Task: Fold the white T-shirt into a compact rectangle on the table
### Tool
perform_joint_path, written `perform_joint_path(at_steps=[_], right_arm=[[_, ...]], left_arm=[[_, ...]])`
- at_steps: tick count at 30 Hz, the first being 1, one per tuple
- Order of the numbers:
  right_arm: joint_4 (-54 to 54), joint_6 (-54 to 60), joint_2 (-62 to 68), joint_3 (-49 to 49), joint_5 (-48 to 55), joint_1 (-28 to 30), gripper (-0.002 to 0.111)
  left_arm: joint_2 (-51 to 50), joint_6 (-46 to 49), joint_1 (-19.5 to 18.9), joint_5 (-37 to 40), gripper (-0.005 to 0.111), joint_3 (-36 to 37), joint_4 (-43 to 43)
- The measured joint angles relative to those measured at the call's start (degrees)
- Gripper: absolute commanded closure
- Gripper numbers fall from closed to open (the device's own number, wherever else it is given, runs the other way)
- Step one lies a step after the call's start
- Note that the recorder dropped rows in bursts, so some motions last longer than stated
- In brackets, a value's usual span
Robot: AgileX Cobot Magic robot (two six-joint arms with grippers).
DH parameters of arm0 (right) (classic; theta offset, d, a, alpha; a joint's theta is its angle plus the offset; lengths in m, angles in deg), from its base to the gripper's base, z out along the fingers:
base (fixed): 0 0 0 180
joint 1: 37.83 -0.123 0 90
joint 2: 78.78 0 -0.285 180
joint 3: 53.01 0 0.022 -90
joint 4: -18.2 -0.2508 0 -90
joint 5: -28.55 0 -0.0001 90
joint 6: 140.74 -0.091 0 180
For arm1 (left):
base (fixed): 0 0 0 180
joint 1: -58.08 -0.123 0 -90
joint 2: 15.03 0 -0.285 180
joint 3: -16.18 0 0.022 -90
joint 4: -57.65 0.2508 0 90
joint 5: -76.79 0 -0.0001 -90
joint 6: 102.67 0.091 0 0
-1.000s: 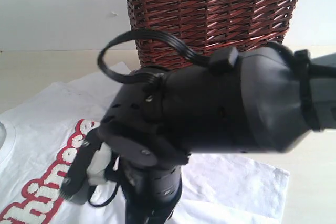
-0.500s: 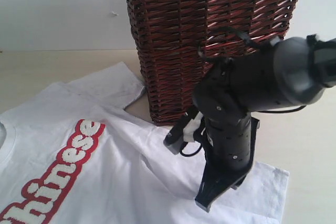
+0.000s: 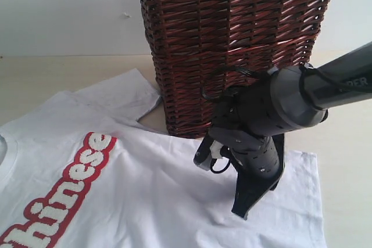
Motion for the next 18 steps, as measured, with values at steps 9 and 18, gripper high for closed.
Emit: perform_joint_path(at_steps=[9,18], right_arm=[[-1.2,0.3,1.3,4.1,-3.4,5.8,0.108],[-10.6,7.6,-5.5,4.2,-8.3,4.9,0.108]], left_arm=[[0.0,0.0,0.0,0.0,0.107,0.0,0.0],[0.0,0.0,0.0,0.0,0.107,0.0,0.0]])
